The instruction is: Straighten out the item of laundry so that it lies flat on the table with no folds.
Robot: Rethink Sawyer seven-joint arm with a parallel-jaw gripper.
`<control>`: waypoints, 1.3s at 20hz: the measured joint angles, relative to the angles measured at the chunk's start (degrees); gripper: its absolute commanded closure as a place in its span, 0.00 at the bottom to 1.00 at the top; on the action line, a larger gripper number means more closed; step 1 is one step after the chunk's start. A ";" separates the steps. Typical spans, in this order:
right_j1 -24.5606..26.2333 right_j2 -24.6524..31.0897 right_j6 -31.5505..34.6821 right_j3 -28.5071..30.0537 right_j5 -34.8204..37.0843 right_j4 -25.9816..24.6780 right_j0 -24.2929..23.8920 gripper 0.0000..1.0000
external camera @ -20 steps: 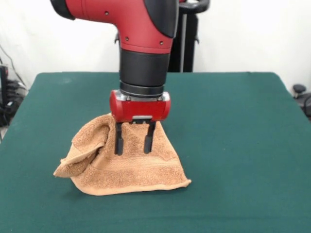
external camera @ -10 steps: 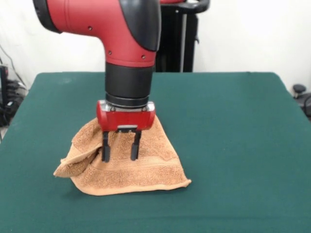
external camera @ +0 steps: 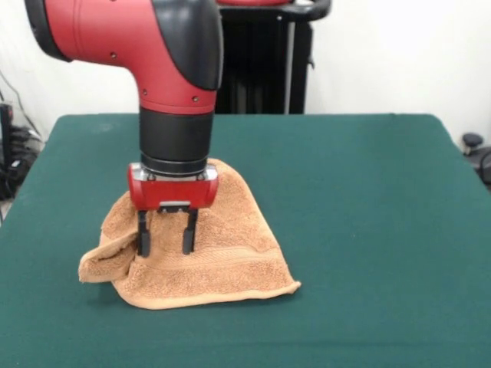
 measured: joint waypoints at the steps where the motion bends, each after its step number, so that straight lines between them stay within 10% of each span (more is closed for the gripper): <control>1: -0.20 0.31 0.00 0.00 0.53 -0.33 -0.55 0.00; 26: -0.85 3.40 0.00 -0.13 4.27 -3.29 -3.39 0.00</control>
